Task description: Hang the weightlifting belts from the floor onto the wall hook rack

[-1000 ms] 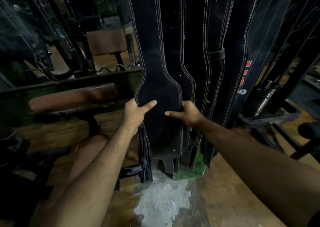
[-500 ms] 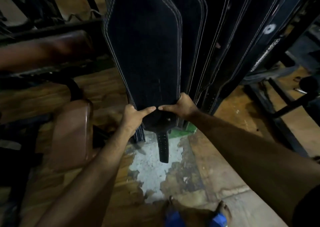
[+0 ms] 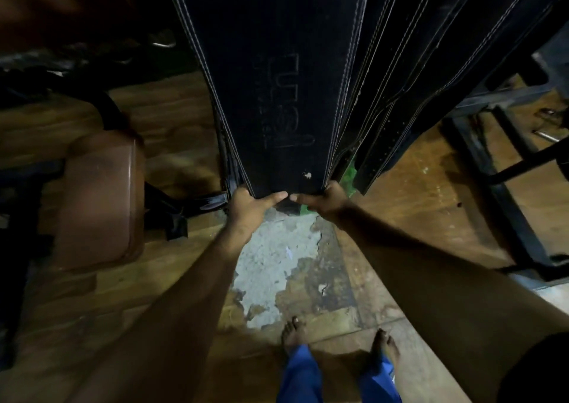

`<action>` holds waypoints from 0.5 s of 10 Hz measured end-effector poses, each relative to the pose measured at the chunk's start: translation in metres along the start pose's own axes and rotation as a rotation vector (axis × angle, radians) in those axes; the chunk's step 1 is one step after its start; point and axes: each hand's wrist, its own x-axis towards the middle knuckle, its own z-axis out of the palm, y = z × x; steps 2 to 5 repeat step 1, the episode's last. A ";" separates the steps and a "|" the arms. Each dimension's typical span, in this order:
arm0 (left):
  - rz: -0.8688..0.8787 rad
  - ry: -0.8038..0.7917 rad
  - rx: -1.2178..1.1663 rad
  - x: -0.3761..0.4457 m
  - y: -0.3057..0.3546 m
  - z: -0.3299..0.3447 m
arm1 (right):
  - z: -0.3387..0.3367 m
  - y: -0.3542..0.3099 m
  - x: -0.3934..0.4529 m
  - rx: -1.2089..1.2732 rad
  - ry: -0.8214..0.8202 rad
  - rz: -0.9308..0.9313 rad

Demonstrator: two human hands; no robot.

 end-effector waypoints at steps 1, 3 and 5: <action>-0.164 0.086 0.002 -0.001 -0.008 0.008 | 0.012 -0.001 -0.008 0.164 0.119 0.135; -0.164 0.086 0.002 -0.001 -0.008 0.008 | 0.012 -0.001 -0.008 0.164 0.119 0.135; -0.164 0.086 0.002 -0.001 -0.008 0.008 | 0.012 -0.001 -0.008 0.164 0.119 0.135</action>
